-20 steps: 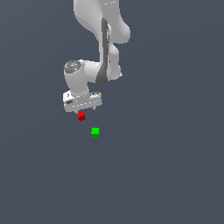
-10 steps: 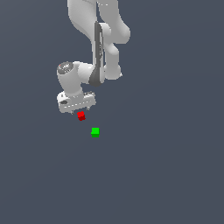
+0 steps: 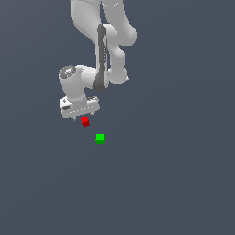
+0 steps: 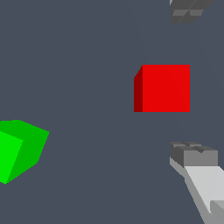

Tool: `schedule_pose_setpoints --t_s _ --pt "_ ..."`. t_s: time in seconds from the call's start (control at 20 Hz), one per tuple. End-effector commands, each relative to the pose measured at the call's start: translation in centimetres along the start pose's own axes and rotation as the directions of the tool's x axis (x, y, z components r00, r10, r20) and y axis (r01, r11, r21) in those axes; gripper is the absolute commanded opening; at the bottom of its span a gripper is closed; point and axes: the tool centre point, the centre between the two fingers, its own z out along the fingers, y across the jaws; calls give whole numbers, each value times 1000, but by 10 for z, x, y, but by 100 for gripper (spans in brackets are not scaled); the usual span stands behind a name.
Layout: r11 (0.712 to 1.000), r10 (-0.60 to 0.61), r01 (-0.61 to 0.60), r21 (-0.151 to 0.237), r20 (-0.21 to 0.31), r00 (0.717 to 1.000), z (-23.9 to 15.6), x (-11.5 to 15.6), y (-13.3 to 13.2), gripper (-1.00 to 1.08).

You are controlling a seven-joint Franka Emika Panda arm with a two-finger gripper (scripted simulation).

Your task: Stack the red cube on top of the green cube.

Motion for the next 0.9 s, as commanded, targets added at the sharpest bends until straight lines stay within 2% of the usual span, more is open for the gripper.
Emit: schedule_pose_setpoints --t_s 0.0,0.4,0.7,0.75,0.85 --pt "1000 0 0 0 1 1000 5 0 0 100" --pt "1000 -1 1 0 0 1000 39 -1 -1 100" --pt "1000 -1 1 1 0 1000 48 0 0 100" --pt "1000 -1 1 1 0 1000 48 0 0 -100" --pt "1000 -1 1 1 0 1000 48 0 0 -100"
